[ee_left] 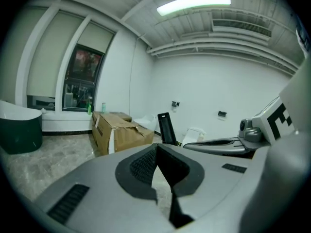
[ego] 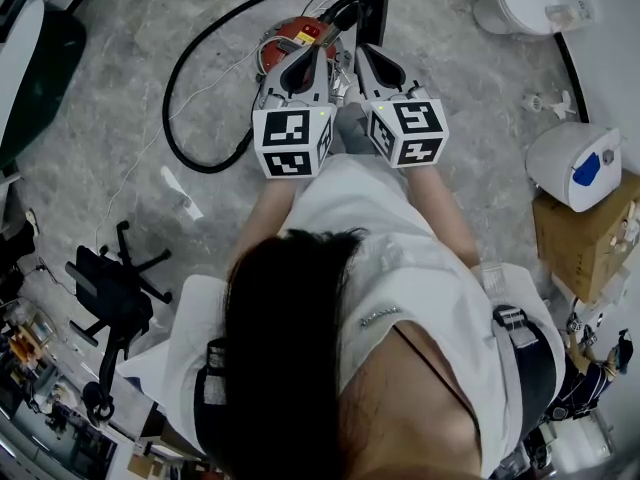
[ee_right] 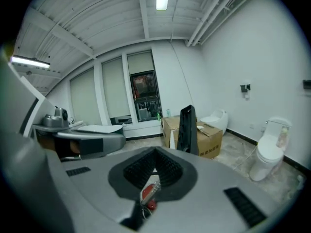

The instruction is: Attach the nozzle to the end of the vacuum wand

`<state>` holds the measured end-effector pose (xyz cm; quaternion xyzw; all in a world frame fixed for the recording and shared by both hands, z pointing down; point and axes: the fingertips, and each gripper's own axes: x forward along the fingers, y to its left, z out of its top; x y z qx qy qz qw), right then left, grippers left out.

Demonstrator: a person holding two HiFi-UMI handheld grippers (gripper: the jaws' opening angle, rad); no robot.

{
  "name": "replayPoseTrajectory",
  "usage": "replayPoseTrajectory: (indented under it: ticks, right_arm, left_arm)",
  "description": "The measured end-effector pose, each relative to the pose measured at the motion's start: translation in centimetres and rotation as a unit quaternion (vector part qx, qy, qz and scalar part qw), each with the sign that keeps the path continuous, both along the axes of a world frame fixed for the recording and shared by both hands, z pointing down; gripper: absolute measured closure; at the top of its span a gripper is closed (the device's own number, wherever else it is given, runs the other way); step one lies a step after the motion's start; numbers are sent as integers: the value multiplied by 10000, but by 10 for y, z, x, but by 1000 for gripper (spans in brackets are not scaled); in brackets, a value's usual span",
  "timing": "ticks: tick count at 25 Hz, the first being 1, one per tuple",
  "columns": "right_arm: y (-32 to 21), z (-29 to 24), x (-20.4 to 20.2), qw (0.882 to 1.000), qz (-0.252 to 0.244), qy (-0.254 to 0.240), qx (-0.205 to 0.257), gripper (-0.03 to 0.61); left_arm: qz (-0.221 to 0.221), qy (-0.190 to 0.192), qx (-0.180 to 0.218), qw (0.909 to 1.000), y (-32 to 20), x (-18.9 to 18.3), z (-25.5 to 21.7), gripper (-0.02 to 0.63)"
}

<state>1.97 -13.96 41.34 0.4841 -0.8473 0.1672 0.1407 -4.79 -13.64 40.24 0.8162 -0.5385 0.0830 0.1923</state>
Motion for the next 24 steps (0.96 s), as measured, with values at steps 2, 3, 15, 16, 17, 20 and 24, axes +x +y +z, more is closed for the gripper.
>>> replayPoseTrajectory:
  ticks: [2, 3, 15, 16, 17, 20, 24]
  right_arm:
    - [3, 0, -2, 10000, -15, 24, 9, 563]
    - [4, 1, -3, 10000, -30, 18, 4, 563]
    - [15, 2, -14, 9997, -190, 167, -7, 563]
    - [16, 3, -14, 9997, -197, 174, -14, 563]
    - [16, 3, -14, 9996, -201, 177, -20, 563]
    - [16, 5, -15, 9996, -207, 191, -38, 563]
    - [21, 9, -17, 9995, -217, 236, -72, 564]
  left_arm:
    - [34, 36, 12, 10000, 2, 1, -1, 612]
    - [46, 51, 9, 10000, 2, 2, -1, 612]
    - [57, -17, 6, 10000, 12, -2, -1, 612]
    - [55, -15, -4, 10000, 13, -2, 0, 612]
    - [54, -11, -14, 10000, 13, -2, 0, 612]
    - [55, -6, -37, 10000, 14, -3, 3, 612]
    - [47, -3, -70, 10000, 18, -4, 6, 612]
